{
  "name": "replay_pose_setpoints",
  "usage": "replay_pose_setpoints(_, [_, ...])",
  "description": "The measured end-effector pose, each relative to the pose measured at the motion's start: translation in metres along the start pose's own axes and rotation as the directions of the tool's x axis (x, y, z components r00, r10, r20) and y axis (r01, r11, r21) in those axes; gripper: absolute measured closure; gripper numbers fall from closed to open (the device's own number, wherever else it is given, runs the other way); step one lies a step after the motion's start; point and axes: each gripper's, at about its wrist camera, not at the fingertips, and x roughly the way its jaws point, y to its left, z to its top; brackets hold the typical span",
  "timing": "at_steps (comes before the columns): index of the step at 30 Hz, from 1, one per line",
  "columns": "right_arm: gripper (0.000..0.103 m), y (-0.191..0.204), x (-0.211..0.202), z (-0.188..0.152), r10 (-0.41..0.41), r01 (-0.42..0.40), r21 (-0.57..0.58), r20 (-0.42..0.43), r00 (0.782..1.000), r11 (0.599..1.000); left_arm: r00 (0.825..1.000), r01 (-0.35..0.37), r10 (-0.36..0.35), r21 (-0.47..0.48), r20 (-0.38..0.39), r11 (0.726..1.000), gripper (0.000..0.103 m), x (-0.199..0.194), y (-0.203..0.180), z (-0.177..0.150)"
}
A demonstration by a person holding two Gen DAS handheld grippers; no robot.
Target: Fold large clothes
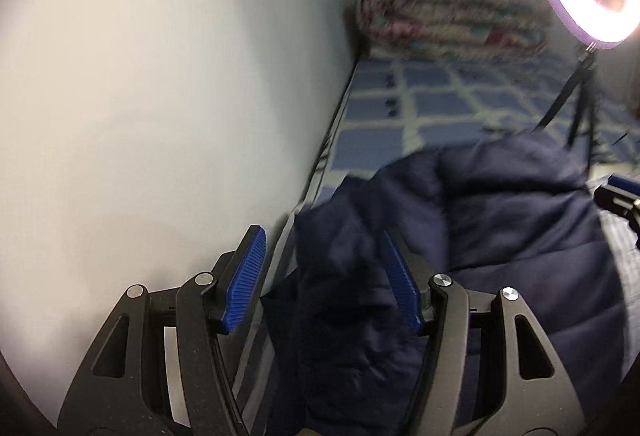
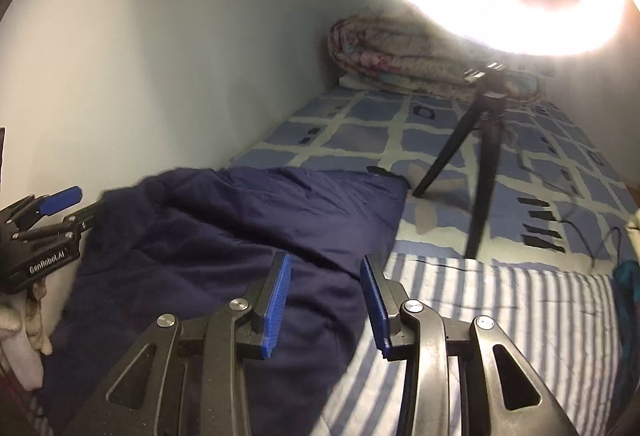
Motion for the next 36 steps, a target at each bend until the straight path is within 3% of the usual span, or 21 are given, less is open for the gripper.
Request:
replay_pose_setpoints(3, [0.063, 0.006, 0.035, -0.006, -0.008, 0.009, 0.013, -0.073, 0.997, 1.0, 0.996, -0.013, 0.014, 0.006, -0.088, 1.0, 0.042, 0.033, -0.001, -0.013])
replay_pose_setpoints(6, [0.059, 0.015, 0.045, -0.012, -0.034, 0.031, -0.036, -0.091, 0.995, 0.999, 0.994, -0.015, 0.014, -0.01, -0.111, 1.0, 0.039, 0.047, 0.001, -0.02])
replay_pose_setpoints(11, [0.042, 0.004, 0.017, -0.017, 0.0, 0.002, 0.017, -0.094, 0.996, 1.0, 0.993, -0.052, 0.053, 0.014, -0.11, 0.999, 0.038, 0.039, -0.001, -0.019])
replay_pose_setpoints(14, [0.03, -0.01, -0.016, -0.035, 0.115, -0.106, 0.099, -0.089, 0.989, 0.989, 0.997, -0.047, 0.048, 0.01, -0.058, 0.999, 0.038, 0.015, 0.003, -0.012])
replay_pose_setpoints(15, [0.024, -0.014, -0.023, -0.042, 0.149, -0.137, 0.122, -0.092, 0.984, 0.983, 0.998, -0.029, 0.029, -0.003, -0.05, 1.0, 0.038, 0.005, 0.007, -0.012])
replay_pose_setpoints(19, [0.023, -0.021, -0.046, -0.085, 0.304, -0.266, 0.223, -0.157, 0.94, 0.938, 0.991, 0.114, -0.12, -0.095, -0.063, 0.989, 0.038, -0.031, 0.028, -0.021])
replay_pose_setpoints(22, [0.022, -0.018, -0.058, -0.122, 0.399, -0.336, 0.294, -0.186, 0.898, 0.895, 0.954, 0.25, -0.272, -0.165, -0.128, 0.954, 0.038, -0.049, 0.042, -0.044])
replay_pose_setpoints(24, [0.02, -0.013, -0.063, -0.141, 0.457, -0.377, 0.345, -0.189, 0.869, 0.86, 0.944, 0.275, -0.3, -0.178, -0.135, 0.945, 0.038, -0.063, 0.046, -0.057])
replay_pose_setpoints(26, [0.02, -0.009, -0.066, -0.157, 0.526, -0.428, 0.401, -0.175, 0.832, 0.81, 0.939, 0.282, -0.309, -0.174, -0.149, 0.943, 0.038, -0.073, 0.048, -0.072])
replay_pose_setpoints(31, [0.021, 0.007, -0.065, -0.176, 0.6, -0.489, 0.445, -0.148, 0.786, 0.751, 0.933, 0.242, -0.274, -0.154, -0.234, 0.958, 0.038, -0.064, 0.046, -0.109])
replay_pose_setpoints(32, [0.026, 0.013, -0.064, -0.178, 0.612, -0.497, 0.448, -0.155, 0.776, 0.743, 0.932, 0.237, -0.269, -0.156, -0.242, 0.959, 0.038, -0.061, 0.046, -0.114])
replay_pose_setpoints(34, [0.035, 0.019, -0.059, -0.176, 0.599, -0.48, 0.445, -0.175, 0.782, 0.756, 0.924, 0.242, -0.288, -0.198, -0.251, 0.95, 0.038, -0.055, 0.05, -0.12])
replay_pose_setpoints(36, [0.054, 0.022, -0.059, -0.174, 0.579, -0.456, 0.446, -0.189, 0.793, 0.77, 0.922, 0.239, -0.295, -0.229, -0.252, 0.944, 0.038, -0.055, 0.053, -0.122])
